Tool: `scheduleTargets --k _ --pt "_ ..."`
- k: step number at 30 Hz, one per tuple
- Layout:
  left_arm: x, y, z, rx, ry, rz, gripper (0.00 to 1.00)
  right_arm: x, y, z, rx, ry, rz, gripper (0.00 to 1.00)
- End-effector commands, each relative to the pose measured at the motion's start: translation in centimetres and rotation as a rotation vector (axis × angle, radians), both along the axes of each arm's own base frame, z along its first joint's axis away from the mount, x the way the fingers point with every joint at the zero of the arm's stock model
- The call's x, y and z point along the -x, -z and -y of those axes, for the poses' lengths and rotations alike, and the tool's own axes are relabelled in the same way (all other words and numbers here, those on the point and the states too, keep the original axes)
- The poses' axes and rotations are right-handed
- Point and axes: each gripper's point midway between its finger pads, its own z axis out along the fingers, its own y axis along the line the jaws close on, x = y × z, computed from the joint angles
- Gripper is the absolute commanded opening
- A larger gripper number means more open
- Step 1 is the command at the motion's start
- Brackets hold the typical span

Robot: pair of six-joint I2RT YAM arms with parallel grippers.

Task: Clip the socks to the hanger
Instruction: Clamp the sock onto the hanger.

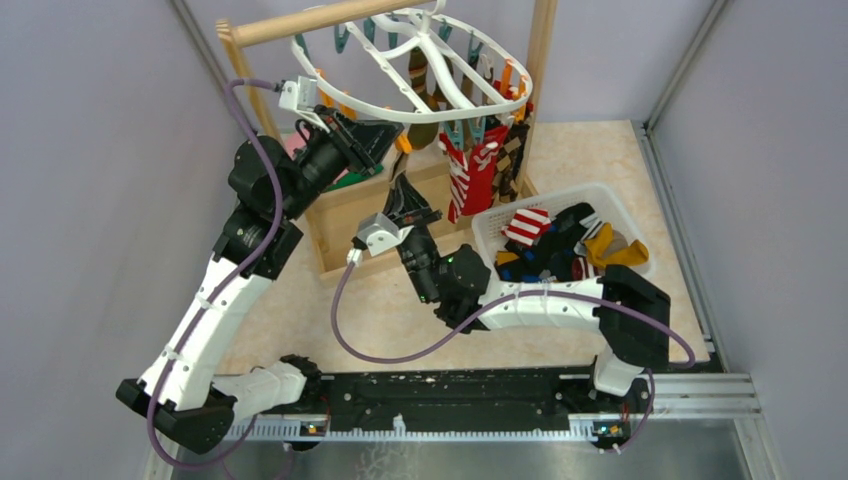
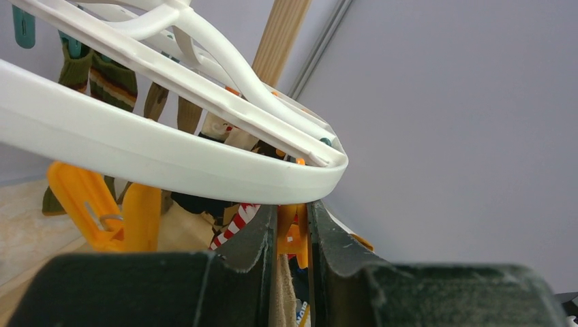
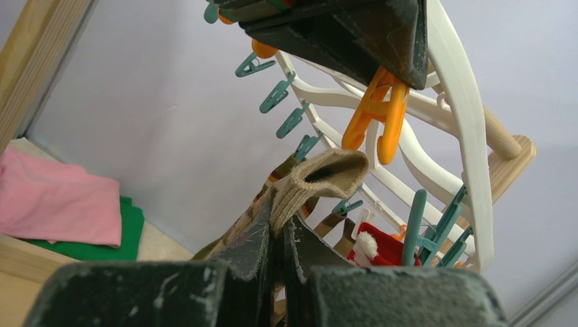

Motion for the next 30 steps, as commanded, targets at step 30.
scheduleTargets --k 30 --pt "0.4 -0.5 0.4 -0.025 0.020 0.076 0.06 0.0 -5.1 3.9 -0.128 0.043 -0.006 0.00"
